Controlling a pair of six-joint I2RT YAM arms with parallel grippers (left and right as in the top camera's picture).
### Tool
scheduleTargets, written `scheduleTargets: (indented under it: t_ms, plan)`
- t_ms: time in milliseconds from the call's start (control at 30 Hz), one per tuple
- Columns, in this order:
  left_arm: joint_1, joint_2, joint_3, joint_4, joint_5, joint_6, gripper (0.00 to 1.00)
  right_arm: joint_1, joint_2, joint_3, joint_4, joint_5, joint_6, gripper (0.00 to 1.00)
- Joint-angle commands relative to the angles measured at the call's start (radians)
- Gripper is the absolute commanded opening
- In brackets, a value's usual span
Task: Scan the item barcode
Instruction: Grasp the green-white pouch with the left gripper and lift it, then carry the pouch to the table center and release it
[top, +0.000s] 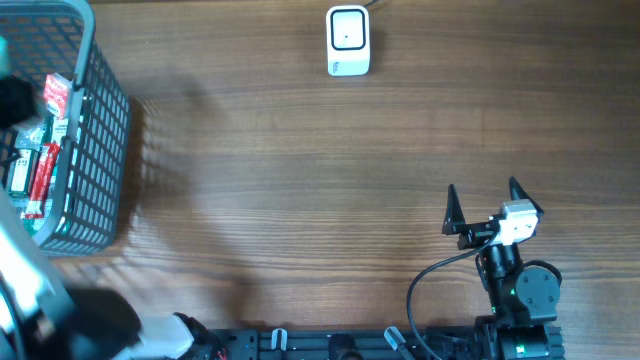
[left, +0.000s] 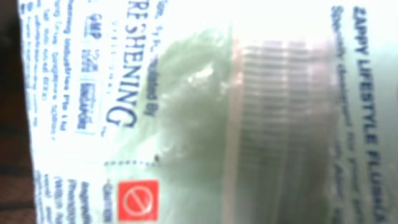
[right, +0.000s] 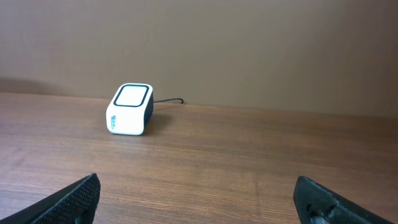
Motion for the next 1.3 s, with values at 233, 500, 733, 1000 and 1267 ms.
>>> scheduleTargets:
  t_ms: [233, 500, 733, 1000, 1267]
  plan:
    - [-0.197, -0.444, 0.051, 0.012, 0.036, -0.240, 0.45, -0.003, -0.002, -0.001, 0.003, -0.007, -0.018, 1.00]
    - [-0.566, -0.463, 0.049, -0.211, 0.034, -0.312, 0.44, -0.003, -0.002, -0.001, 0.003, -0.007, -0.018, 1.00]
    - [-0.856, -0.301, -0.049, -0.354, -0.020, -0.385, 0.43, -0.003, -0.002, -0.001, 0.003, -0.007, -0.018, 1.00]
    - [-1.124, 0.013, -0.190, -0.190, -0.120, -0.527, 0.45, -0.003, -0.002, -0.001, 0.003, -0.007, -0.017, 1.00]
    - [-1.319, 0.273, -0.194, 0.082, -0.143, -0.621, 0.47, -0.003, -0.002, -0.001, 0.003, -0.008, -0.018, 1.00]
